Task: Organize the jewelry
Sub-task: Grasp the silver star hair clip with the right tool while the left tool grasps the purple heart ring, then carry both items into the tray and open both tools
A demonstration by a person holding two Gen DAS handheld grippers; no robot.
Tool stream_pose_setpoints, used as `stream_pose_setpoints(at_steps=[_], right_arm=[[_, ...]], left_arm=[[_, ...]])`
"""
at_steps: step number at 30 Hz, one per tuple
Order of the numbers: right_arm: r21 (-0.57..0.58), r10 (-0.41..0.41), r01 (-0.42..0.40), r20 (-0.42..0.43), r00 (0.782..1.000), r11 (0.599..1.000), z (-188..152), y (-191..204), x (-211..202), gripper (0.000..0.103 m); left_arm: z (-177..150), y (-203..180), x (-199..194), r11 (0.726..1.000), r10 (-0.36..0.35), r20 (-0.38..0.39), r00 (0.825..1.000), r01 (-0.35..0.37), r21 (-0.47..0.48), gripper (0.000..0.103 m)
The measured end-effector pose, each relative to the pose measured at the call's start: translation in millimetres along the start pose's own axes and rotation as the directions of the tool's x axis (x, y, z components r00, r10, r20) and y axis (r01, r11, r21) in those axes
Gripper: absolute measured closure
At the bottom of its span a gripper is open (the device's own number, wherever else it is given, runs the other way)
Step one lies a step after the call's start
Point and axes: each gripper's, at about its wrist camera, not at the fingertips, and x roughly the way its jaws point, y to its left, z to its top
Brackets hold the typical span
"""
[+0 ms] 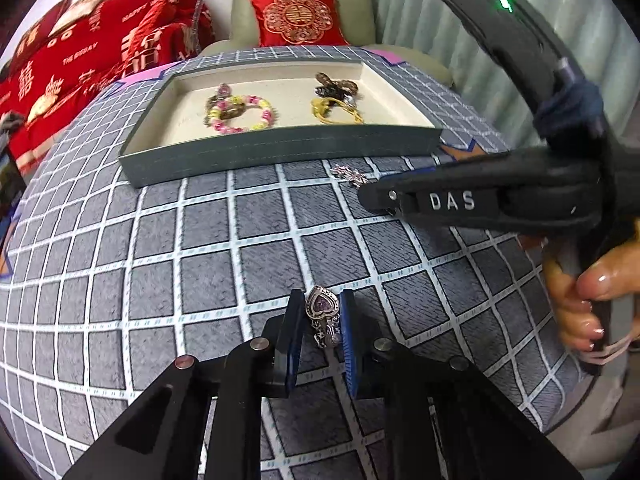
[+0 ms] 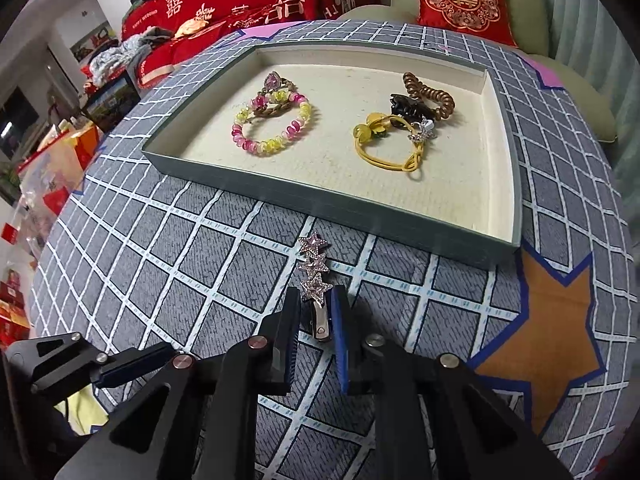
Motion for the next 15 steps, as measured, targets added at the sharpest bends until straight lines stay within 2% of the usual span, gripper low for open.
stream_pose_setpoints(at_steps=[7, 15], right_arm=[[0.071, 0.025, -0.029, 0.051, 0.998, 0.997, -9.2, -6.7, -12.2, 0.092], [0.123, 0.07, -0.081, 0.092, 0.993, 0.989, -19.3, -15.9, -37.7, 0.092]], left_arm=[[1.2, 14.0, -11.4, 0.998, -0.023, 0.017, 1.0, 0.024, -0.061, 0.076], [7.9, 17.0, -28.0, 0.998, -0.022, 0.052, 0.998, 0.026, -0.066, 0.076]])
